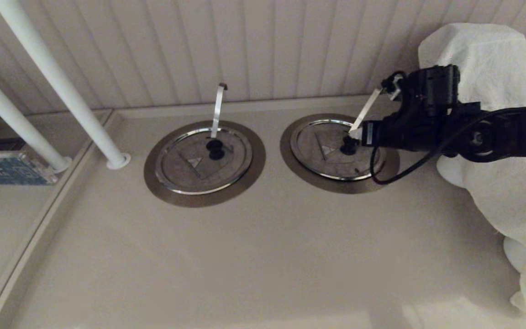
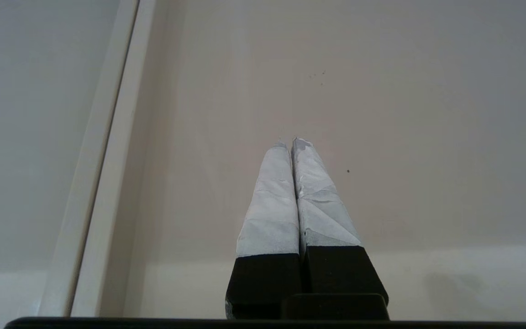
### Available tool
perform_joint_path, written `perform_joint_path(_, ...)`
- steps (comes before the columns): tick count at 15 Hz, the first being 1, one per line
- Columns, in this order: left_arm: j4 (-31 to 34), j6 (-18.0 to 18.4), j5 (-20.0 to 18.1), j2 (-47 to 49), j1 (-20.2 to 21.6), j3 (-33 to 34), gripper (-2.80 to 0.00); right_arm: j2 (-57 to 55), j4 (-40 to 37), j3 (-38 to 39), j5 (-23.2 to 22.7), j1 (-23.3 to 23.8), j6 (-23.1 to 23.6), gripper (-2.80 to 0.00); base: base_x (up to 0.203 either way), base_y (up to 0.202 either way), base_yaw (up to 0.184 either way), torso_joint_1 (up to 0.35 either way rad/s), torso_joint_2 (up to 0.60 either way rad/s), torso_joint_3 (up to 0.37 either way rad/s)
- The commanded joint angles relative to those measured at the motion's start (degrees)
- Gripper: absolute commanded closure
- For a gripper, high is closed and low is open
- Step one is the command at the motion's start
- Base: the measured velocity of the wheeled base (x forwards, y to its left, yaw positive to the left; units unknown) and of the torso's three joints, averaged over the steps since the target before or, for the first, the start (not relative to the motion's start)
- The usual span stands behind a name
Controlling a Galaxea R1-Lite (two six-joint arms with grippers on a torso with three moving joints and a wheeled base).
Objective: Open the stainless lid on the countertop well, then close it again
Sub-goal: Open the lid
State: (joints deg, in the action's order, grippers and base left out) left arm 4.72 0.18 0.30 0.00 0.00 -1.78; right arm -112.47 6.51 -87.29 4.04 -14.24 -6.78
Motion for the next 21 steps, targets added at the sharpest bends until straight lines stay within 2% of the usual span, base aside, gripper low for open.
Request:
perform_joint_path(1, 0.0, 0.0, 0.0, -0.1, 0.0, 0.0, 0.00, -3.5, 4.1, 1.1, 1.3, -1.6, 0.0, -2.80, 0.000, 0.000, 0.000, 0.000, 0.00, 0.000)
perform_joint_path(4, 0.0, 0.0, 0.0, 0.0, 0.0, 0.0, 0.00, -5.9, 15.2, 3.6, 5.8, -2.7, 0.5, -2.80, 0.000, 0.000, 0.000, 0.000, 0.00, 0.000)
perform_joint_path(7, 0.0, 0.0, 0.0, 0.0, 0.0, 0.0, 0.00, -5.8, 21.7, 4.5, 8.7, -2.7, 1.4, -2.80, 0.000, 0.000, 0.000, 0.000, 0.00, 0.000)
perform_joint_path(10, 0.0, 0.0, 0.0, 0.0, 0.0, 0.0, 0.00, -6.0, 22.5, 4.9, 10.3, -2.7, 1.7, -2.80, 0.000, 0.000, 0.000, 0.000, 0.00, 0.000)
perform_joint_path(21, 0.0, 0.0, 0.0, 0.0, 0.0, 0.0, 0.00, -9.9, 22.5, 4.4, 10.0, -2.5, 1.2, -2.80, 0.000, 0.000, 0.000, 0.000, 0.00, 0.000)
